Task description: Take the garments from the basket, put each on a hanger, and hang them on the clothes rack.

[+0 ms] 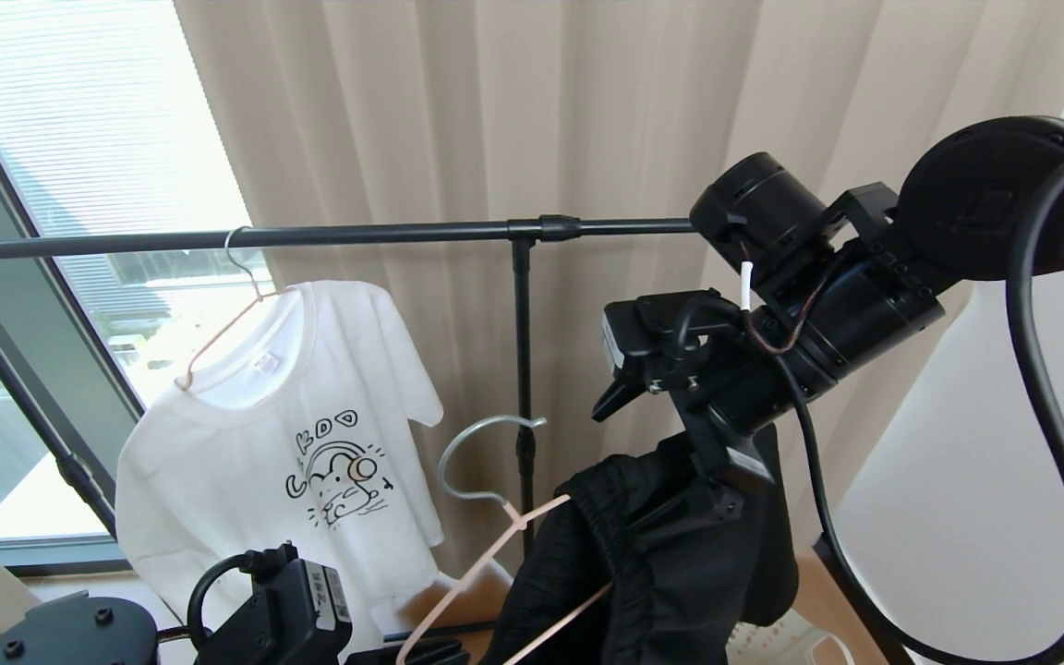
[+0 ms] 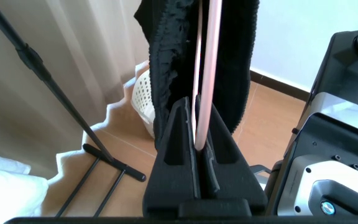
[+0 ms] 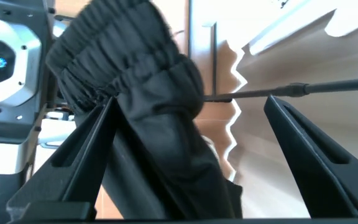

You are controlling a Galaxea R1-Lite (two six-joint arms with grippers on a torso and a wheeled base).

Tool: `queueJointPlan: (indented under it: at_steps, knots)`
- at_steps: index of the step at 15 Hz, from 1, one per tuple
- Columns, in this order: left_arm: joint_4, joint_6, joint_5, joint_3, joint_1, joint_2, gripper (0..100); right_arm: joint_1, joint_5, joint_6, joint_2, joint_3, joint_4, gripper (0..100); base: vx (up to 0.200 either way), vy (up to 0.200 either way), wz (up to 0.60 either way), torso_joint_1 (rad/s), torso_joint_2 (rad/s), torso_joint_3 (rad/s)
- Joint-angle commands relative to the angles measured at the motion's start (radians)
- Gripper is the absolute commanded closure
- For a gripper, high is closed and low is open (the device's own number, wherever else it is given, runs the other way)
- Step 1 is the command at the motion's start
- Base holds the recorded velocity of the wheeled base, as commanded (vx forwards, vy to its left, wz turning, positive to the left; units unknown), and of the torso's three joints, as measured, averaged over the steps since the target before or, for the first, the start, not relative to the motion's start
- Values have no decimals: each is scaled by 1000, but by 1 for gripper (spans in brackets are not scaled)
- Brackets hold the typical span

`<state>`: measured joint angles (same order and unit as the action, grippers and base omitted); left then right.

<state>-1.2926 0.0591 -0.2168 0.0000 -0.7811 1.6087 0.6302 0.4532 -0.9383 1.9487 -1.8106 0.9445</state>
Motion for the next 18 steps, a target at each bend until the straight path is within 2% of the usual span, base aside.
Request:
queueJointPlan:
  at_steps: [1,5,10,18]
  knots:
    - [-1,1,1,0,0,5,100,13,1,-2,-34,14,17,0,0,0,0,0,0,0]
    - [-4,1,1,0,-1,2,100,45,1,-2,-50,16,65,0,0,0,0,0,0,0]
    - [-2,2,1,0,-10,-9,100,75,-5,1,-40,45,46,0,0,0,0,0,0,0]
    - [1,2,1,0,-14,-7,100,5,-8,6,-131,45,30,0,0,0,0,0,0,0]
